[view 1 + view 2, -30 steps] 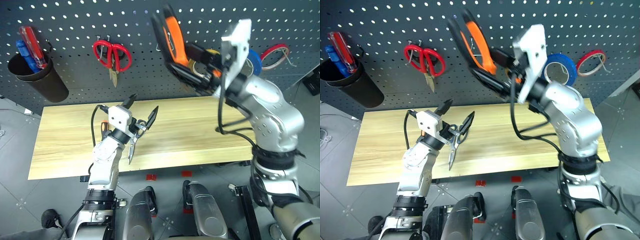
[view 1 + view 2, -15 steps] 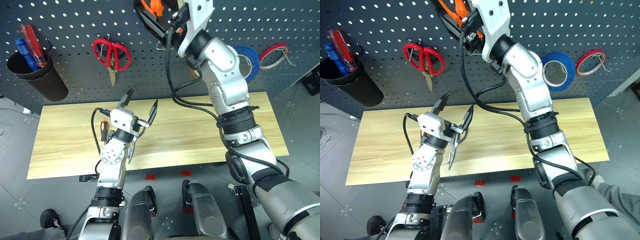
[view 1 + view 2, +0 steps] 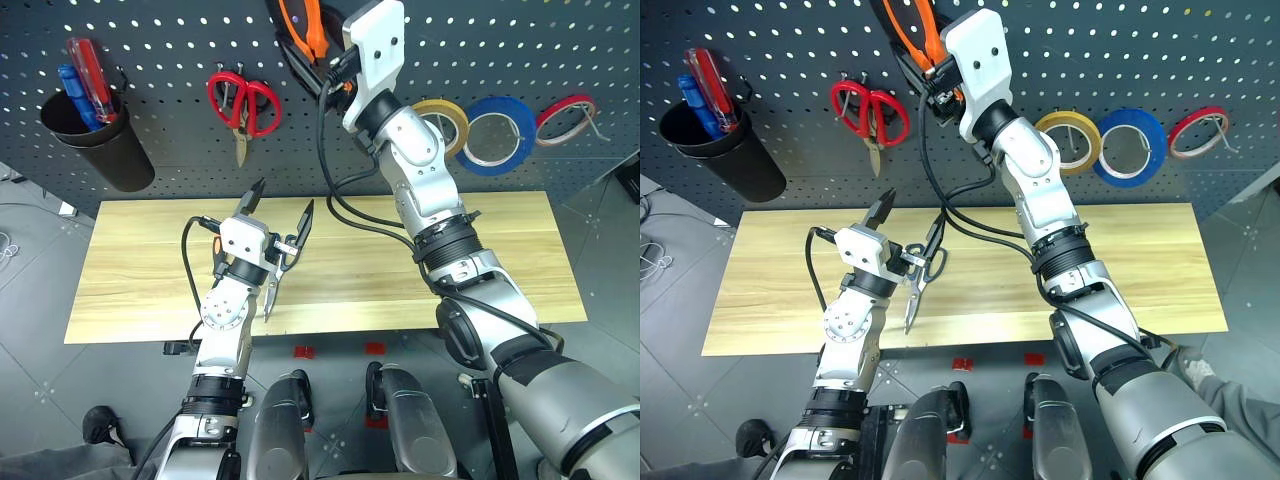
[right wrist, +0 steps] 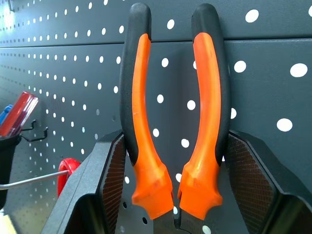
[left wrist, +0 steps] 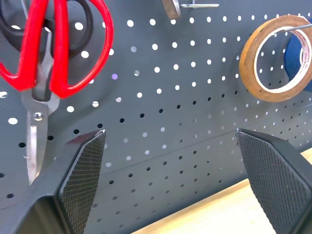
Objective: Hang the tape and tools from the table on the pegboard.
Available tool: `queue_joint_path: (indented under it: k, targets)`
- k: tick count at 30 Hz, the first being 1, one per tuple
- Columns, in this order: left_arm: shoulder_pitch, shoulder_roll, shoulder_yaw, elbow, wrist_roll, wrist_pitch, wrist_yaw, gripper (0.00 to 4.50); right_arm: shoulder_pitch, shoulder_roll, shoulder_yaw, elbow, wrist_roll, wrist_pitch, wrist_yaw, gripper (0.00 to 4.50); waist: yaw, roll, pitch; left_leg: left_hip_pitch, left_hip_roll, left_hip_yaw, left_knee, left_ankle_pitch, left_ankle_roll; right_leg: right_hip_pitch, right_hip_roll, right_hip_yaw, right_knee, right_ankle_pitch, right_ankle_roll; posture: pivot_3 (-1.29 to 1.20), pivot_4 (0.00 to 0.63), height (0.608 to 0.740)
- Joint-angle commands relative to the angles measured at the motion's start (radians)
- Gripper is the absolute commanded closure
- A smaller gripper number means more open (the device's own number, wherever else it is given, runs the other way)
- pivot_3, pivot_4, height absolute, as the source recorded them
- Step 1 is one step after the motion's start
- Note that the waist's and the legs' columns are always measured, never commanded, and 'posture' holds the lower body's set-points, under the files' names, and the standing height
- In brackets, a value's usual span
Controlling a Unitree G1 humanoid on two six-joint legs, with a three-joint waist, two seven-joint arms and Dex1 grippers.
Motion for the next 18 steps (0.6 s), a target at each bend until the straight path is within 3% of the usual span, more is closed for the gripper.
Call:
queue_joint_path:
  k: [1,9,18]
  targets:
    - [0.011,0.010,-0.004,-0.043,-0.001,0.000,0.004,0.00,-0.042,-0.008,-0.022,-0.087,-0.008,-0.051,-0.032,1.78,0.000,0.000,0.000,0.000,0.000,0.000,0.000,0.000,0.000,0.000,0.000,0.000,0.000,0.000,0.000,-0.01,0.343,0.740]
    - [0.002,0.020,-0.001,-0.022,-0.002,-0.005,-0.002,0.00,-0.015,-0.020,-0.018,-0.164,-0.017,-0.033,-0.065,1.78,-0.001,0.000,0.000,0.000,0.000,0.000,-0.001,0.000,0.000,0.000,0.000,0.000,-0.001,0.000,0.000,-0.02,0.341,0.740]
    - [-0.004,0.022,-0.004,-0.020,0.001,0.001,-0.001,0.00,0.055,-0.023,-0.028,-0.044,-0.045,-0.077,-0.117,1.78,0.000,0.000,0.000,0.000,0.000,0.000,0.000,0.000,0.000,0.000,0.000,-0.001,0.000,0.000,0.000,-0.01,0.346,0.740]
